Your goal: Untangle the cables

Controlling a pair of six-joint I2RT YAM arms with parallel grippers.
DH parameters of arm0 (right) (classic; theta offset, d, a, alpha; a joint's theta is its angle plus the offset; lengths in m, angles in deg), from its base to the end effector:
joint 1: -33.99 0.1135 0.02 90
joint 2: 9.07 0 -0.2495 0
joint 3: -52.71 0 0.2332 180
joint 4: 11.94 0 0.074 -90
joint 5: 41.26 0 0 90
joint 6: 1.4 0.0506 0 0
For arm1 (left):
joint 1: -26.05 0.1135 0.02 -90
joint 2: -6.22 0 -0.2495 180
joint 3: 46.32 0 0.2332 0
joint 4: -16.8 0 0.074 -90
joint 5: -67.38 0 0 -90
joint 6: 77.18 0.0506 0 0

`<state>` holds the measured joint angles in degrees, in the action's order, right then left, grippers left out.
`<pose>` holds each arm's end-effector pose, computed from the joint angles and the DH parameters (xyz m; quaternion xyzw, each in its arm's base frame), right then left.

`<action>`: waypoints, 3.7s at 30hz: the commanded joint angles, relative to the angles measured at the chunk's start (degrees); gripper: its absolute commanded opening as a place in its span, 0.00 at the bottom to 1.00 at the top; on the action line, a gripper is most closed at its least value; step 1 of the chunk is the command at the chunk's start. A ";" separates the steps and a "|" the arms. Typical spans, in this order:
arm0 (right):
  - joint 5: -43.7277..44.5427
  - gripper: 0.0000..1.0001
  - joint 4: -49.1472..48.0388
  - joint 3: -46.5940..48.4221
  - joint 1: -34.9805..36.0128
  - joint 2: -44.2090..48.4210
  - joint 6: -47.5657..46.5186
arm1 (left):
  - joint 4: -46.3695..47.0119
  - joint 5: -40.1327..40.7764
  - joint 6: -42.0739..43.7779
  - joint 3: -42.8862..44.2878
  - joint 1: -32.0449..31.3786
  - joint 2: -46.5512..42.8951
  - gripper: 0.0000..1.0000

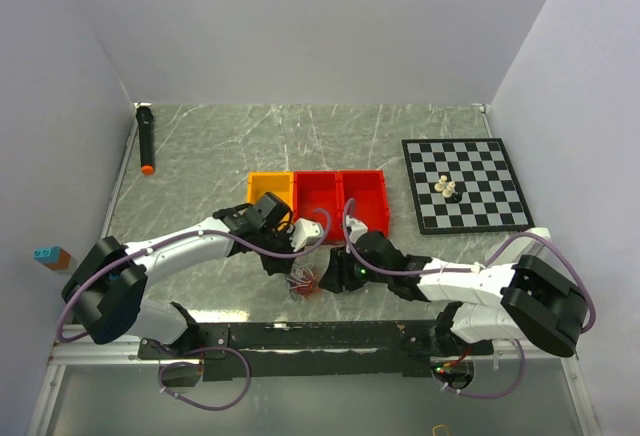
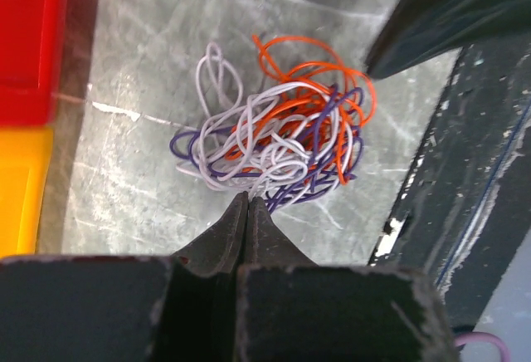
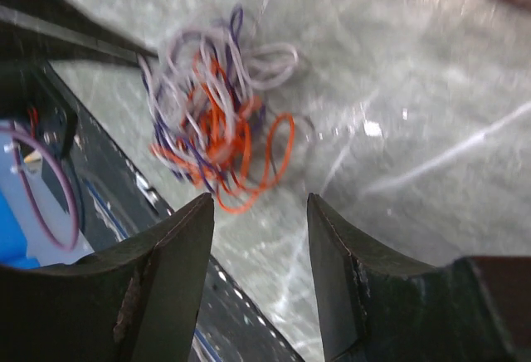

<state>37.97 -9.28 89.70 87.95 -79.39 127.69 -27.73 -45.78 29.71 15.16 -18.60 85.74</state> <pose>0.1282 0.1923 0.1476 -0.1570 0.8741 0.3856 0.2504 0.1652 -0.1912 0.1796 0.5278 0.7934 -0.2450 0.1787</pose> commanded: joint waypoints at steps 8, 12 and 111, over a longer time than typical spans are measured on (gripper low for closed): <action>-7.25 0.60 -17.01 -4.07 -0.61 0.98 -2.62 | 3.44 -4.00 1.66 -0.69 1.58 -0.78 0.01; -7.69 0.56 -19.39 -3.02 -0.69 -2.00 -2.27 | 3.00 -4.18 1.14 0.10 1.49 0.45 0.01; 9.10 0.57 4.69 11.92 7.48 22.88 -6.39 | -27.15 -34.40 4.73 25.16 25.13 -25.47 0.01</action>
<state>52.20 4.86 99.25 94.64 -52.86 124.24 -57.61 -71.02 34.97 43.46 7.04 60.37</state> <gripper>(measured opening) 0.573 0.014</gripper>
